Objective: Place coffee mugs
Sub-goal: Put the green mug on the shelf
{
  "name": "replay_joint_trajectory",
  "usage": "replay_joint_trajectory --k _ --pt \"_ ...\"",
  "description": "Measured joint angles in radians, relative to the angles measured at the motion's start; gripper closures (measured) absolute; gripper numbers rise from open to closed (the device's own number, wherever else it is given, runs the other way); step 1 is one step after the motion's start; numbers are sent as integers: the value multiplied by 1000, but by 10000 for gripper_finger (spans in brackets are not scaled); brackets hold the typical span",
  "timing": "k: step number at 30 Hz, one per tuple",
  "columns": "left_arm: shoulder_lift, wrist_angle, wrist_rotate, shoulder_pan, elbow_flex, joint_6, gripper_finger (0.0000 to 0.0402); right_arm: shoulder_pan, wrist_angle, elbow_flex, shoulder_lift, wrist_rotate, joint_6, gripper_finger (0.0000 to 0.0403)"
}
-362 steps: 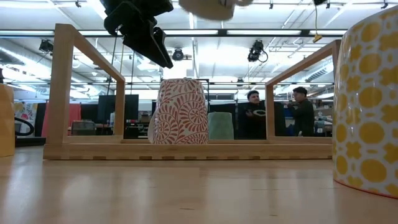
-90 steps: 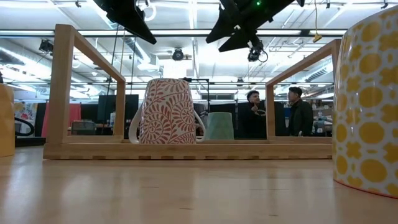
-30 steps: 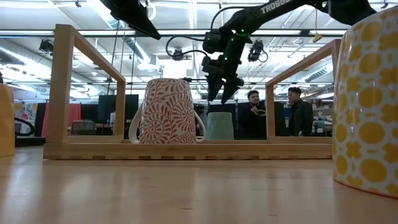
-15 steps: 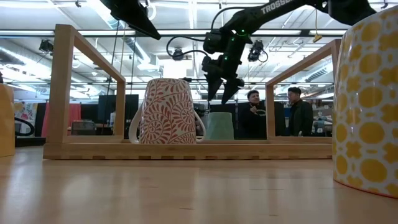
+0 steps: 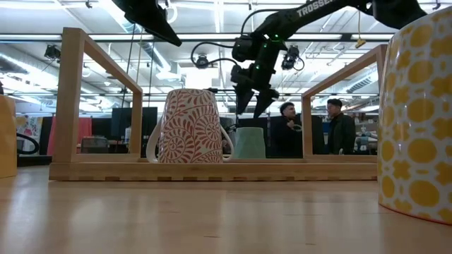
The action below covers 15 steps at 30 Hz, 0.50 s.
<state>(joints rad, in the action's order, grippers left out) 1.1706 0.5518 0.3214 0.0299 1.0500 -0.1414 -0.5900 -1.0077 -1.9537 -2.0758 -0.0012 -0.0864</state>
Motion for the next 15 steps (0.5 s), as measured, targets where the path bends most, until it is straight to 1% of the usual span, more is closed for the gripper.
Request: replay_joint_trajectory --k 9,15 --pt "0 0 0 0 0 1 99 27 0 1 1 8 -24 4" --pt "0 -1 0 0 0 2 99 40 0 43 3 9 -45 4"
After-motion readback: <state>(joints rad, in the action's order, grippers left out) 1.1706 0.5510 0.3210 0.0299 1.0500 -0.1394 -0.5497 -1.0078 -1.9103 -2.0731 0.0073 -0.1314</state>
